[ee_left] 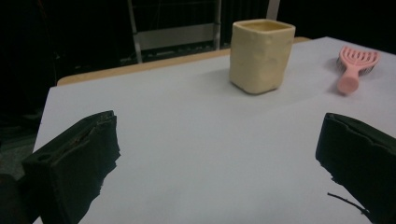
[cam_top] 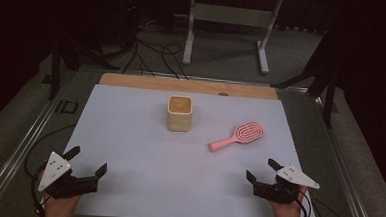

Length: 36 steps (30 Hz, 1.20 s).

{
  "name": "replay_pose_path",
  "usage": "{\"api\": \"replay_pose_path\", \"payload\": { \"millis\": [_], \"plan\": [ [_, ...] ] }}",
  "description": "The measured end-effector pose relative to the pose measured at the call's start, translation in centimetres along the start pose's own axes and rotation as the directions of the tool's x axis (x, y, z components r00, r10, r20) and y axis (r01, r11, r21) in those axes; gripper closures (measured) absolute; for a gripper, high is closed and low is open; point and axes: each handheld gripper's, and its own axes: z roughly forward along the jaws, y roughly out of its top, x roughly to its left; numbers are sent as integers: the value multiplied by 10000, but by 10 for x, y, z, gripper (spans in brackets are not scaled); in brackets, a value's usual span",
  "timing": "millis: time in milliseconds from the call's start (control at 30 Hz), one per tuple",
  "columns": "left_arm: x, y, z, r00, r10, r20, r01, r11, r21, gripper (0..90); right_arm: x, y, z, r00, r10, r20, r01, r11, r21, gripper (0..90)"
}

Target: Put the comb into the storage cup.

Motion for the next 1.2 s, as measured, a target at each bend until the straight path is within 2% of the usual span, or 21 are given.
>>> {"api": "replay_pose_path", "payload": {
  "millis": [233,400,533,667,767,1200],
  "plan": [
    [0,-2,-1,9997,129,-206,-129,9999,1,1,2,-1,3,9999,-109,-4,109,9999,115,90],
    [-1,-3,-1,9984,178,-540,-184,9998,-101,1,2,0,4,10000,-91,-10,92,9999,128,90],
    [0,-2,-1,9982,154,-586,-162,9998,-133,1,2,3,6,10000,-85,-50,86,9999,135,90],
    [1,-2,1,9980,161,-617,-159,9999,31,1,4,6,7,9999,-72,-75,73,9999,128,89],
    [0,-2,4,9982,157,-581,-152,9998,87,1,3,15,7,9981,353,-497,-353,9994,12,89],
    [2,-8,6,9982,53,-591,-47,9999,103,1,6,51,15,9991,-62,-427,65,10000,75,89]
  ]
}}
